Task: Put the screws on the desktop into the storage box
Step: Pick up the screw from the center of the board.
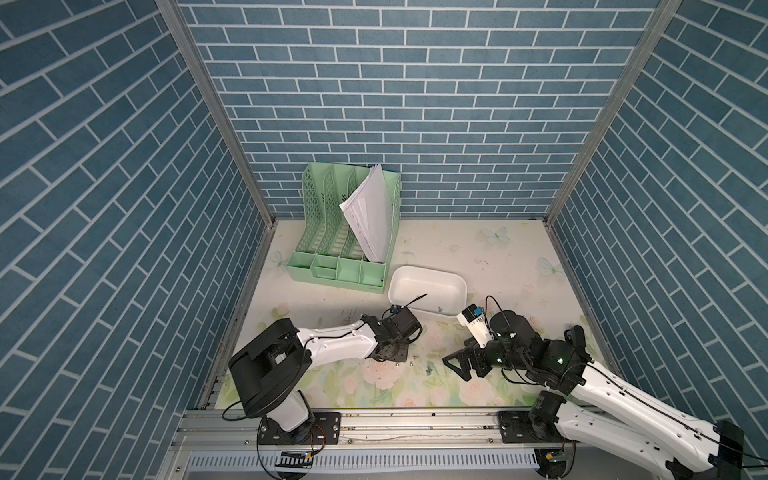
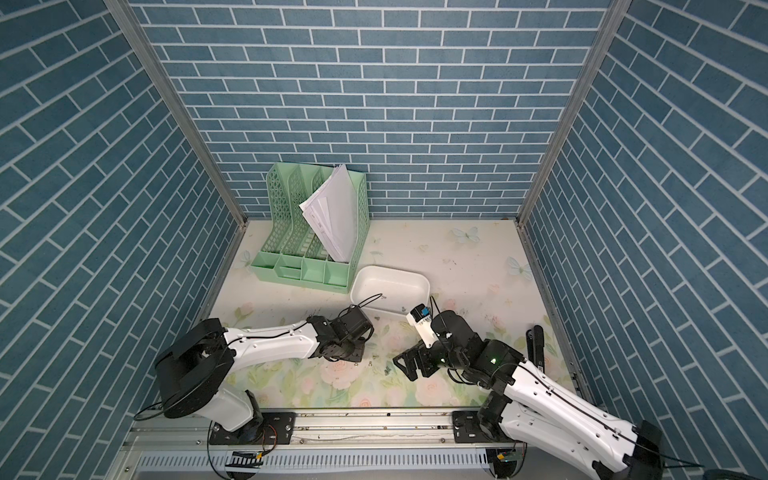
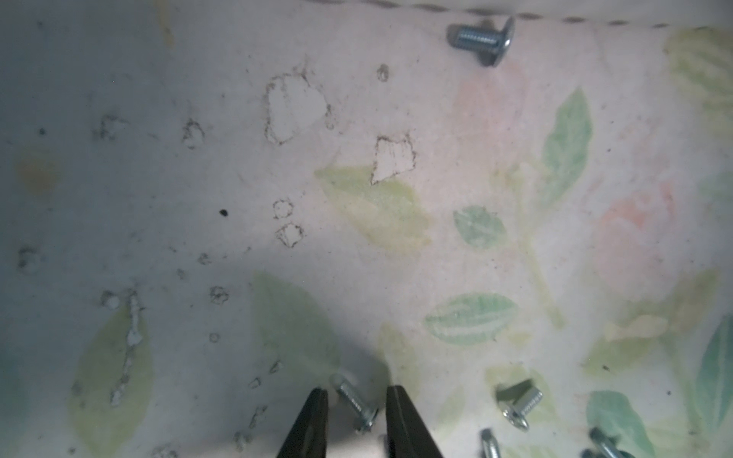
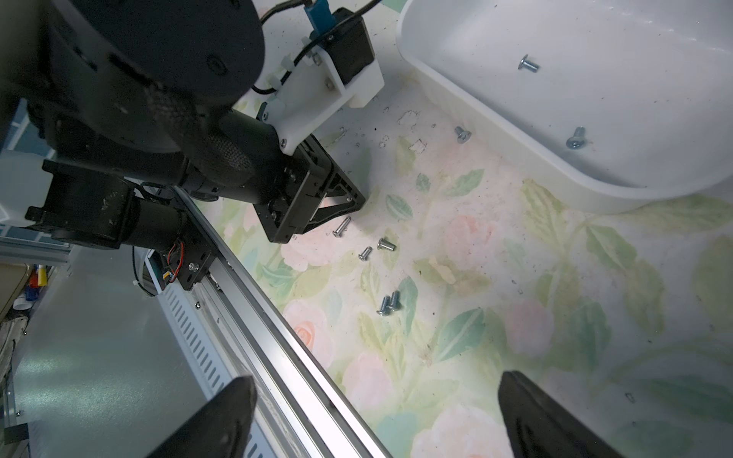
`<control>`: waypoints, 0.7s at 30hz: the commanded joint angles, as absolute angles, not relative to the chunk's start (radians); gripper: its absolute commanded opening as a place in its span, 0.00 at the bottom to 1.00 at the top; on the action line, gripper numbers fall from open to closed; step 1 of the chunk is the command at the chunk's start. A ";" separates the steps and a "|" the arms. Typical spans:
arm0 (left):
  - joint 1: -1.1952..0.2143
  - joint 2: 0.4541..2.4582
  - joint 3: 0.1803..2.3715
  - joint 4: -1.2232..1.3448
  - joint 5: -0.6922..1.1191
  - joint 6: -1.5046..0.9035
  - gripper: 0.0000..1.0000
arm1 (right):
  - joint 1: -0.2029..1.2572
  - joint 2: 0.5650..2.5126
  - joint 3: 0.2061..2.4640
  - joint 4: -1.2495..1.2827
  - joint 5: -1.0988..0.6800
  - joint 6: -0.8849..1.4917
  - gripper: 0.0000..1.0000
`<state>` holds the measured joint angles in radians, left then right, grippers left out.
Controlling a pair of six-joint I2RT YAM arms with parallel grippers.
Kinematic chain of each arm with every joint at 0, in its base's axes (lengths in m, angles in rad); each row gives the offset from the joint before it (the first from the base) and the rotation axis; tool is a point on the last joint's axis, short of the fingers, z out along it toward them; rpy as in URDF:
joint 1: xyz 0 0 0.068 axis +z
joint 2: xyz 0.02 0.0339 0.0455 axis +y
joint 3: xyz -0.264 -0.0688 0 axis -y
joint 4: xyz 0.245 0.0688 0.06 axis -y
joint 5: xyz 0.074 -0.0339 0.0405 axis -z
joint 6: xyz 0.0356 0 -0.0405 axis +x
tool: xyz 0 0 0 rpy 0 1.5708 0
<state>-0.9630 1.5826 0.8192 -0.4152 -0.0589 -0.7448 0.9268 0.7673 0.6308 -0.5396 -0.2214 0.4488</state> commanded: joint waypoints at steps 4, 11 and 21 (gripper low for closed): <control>-0.975 1.594 0.802 -0.425 -0.055 -0.746 0.24 | 0.930 0.759 0.625 -0.549 -0.212 0.468 1.00; -0.980 1.583 0.799 -0.437 -0.058 -0.746 0.18 | 0.930 0.760 0.624 -0.547 -0.211 0.468 1.00; -0.980 1.565 0.839 -0.460 -0.071 -0.731 0.11 | 0.930 0.761 0.627 -0.549 -0.197 0.469 1.00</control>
